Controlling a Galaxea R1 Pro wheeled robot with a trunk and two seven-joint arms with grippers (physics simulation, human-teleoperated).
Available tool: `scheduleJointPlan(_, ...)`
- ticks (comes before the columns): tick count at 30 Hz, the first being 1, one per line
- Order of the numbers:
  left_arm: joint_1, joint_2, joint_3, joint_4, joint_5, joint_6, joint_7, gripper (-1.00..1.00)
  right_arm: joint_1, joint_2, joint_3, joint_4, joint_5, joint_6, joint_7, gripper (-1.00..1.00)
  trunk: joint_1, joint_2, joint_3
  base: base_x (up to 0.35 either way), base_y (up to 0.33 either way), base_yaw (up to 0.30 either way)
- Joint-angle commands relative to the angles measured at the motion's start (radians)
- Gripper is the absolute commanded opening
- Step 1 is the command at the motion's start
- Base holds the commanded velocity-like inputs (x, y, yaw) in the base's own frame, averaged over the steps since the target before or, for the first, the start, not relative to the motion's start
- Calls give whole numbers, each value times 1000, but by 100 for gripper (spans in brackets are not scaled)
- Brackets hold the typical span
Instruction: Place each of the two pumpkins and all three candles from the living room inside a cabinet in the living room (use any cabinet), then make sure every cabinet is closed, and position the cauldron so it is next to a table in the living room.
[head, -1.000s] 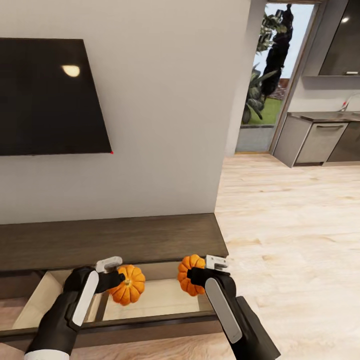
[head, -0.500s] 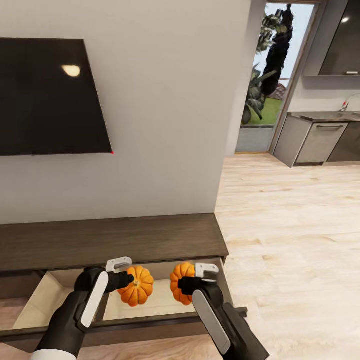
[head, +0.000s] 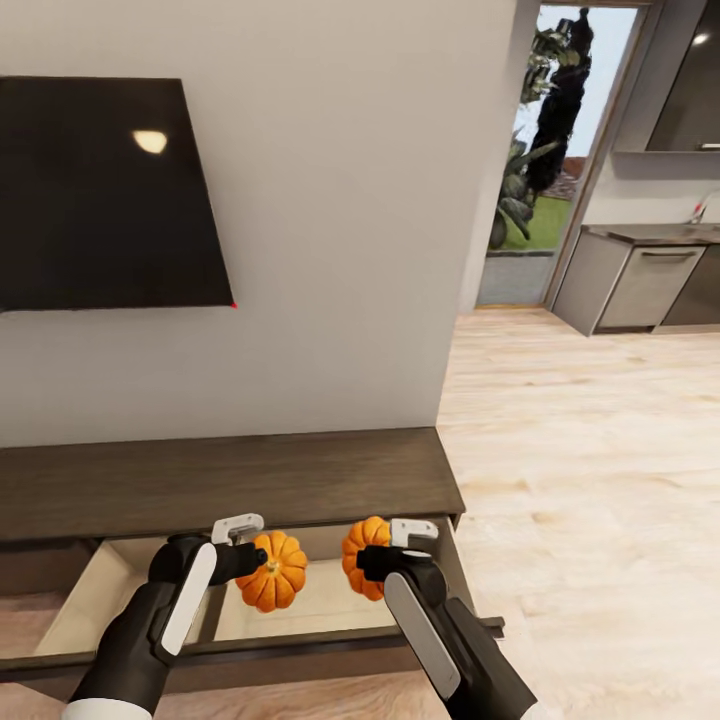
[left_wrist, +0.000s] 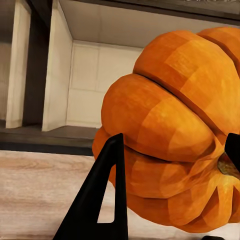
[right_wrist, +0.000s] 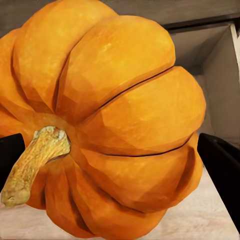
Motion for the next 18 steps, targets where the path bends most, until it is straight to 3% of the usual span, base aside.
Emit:
scheduleJointPlan(1,0,0,0,0,-1,0,-1,-100,-1,0,0,0,1,0,-1,-100,0,0,0,85,-40,216)
scheduleJointPlan(6,0,0,1,7,-3,-5,2,-100,-2,0,0,0,1,1,-1,-100,0,0,0,169,-94,147)
scheduleJointPlan(18,0,2,3,11,0,-7,0,-100,-3,0,0,6,0,6,0,-100,0,0,0,96,25,7)
